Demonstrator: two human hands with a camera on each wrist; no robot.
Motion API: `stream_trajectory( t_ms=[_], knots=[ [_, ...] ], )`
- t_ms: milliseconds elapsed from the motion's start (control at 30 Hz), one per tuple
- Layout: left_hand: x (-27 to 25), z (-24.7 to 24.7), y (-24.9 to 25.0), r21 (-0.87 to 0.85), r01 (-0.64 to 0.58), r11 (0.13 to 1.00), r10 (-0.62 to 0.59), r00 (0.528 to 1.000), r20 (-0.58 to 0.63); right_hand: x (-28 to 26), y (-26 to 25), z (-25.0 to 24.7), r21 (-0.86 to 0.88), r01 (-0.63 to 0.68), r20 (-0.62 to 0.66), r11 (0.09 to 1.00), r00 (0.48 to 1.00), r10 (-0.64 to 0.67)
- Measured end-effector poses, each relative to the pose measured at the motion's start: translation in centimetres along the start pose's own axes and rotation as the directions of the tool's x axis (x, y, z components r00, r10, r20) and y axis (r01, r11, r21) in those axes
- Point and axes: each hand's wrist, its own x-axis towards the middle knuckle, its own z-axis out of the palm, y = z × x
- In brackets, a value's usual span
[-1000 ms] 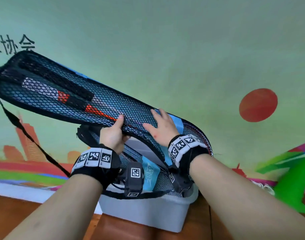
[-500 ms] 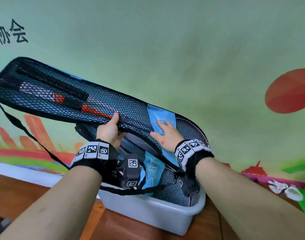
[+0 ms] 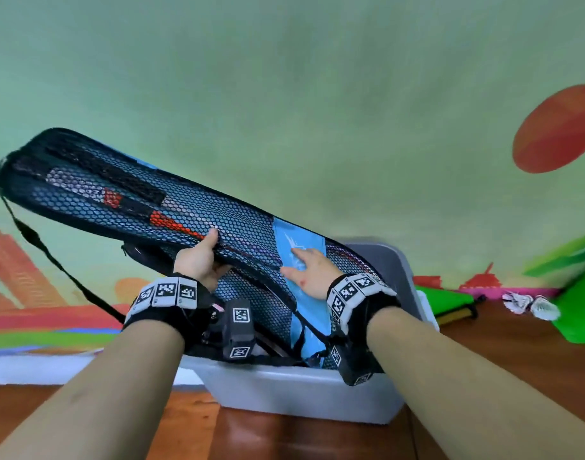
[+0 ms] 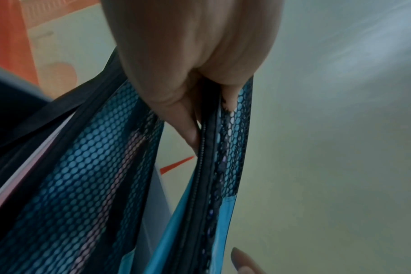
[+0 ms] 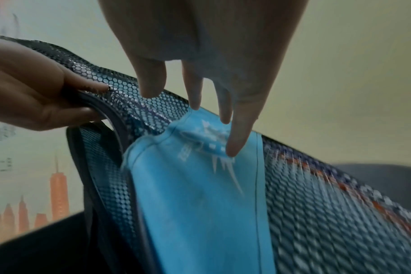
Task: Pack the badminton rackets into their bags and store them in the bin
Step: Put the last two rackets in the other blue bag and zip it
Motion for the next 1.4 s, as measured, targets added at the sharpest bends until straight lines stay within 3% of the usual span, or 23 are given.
stream_trajectory(
  t_ms=[167, 267, 400, 567, 700, 767, 900, 1000, 1133, 1267, 1400],
  knots=[
    [3.1, 0.1, -4.7, 0.086, 0.146, 0.986, -0.152, 0.987, 0.06, 0.9, 1.8, 1.9, 0.01, -0.106, 0.02, 0.994, 0.994, 0.106],
    [5.2, 0.3, -7.5, 0.123, 0.272, 0.954, -0.283, 0.956, 0.082, 1.1, 3.2, 3.3, -0.037, -0.166, 0.079, 0.985, 0.982, 0.169],
    [6.9, -0.7, -10.3, 0.3, 0.395, 0.868, -0.436, 0.896, 0.081, 1.2, 4.3, 6.0, -0.054, -0.224, 0.195, 0.973, 0.953, 0.23],
    [7.8, -2.3, -10.9, 0.588, 0.376, 0.716, -0.456, 0.89, -0.014, 2.3, 3.9, 6.7, -0.045, -0.245, 0.234, 0.968, 0.94, 0.249],
    [5.5, -2.3, -10.8, 0.593, 0.417, 0.688, -0.589, 0.799, 0.121, 3.1, 3.8, 6.6, -0.021, -0.265, 0.185, 0.964, 0.947, 0.264],
    [4.9, -2.0, -11.2, 0.509, 0.448, 0.735, -0.588, 0.795, 0.151, 3.3, 3.9, 6.2, 0.032, -0.277, 0.115, 0.96, 0.955, 0.272],
    [5.3, -1.4, -12.9, 0.252, 0.452, 0.856, -0.494, 0.858, 0.139, 3.2, 4.3, 5.5, 0.06, -0.29, 0.052, 0.955, 0.956, 0.287],
    [5.6, -0.7, -13.5, 0.226, 0.435, 0.872, -0.473, 0.868, 0.154, 2.8, 4.8, 5.2, 0.072, -0.301, 0.048, 0.951, 0.953, 0.298],
    [5.8, -0.7, -12.9, 0.357, 0.424, 0.832, -0.504, 0.847, 0.168, 2.4, 5.6, 4.8, 0.06, -0.319, 0.039, 0.946, 0.948, 0.317],
    [5.6, -1.9, -12.1, 0.612, 0.381, 0.693, -0.571, 0.808, 0.144, 2.0, 5.6, 4.9, 0.031, -0.333, 0.075, 0.942, 0.941, 0.33],
    [4.4, -2.7, -11.5, 0.747, 0.256, 0.614, -0.519, 0.844, 0.137, 1.2, 5.1, 5.2, 0.014, -0.338, 0.068, 0.941, 0.939, 0.337]
  ],
)
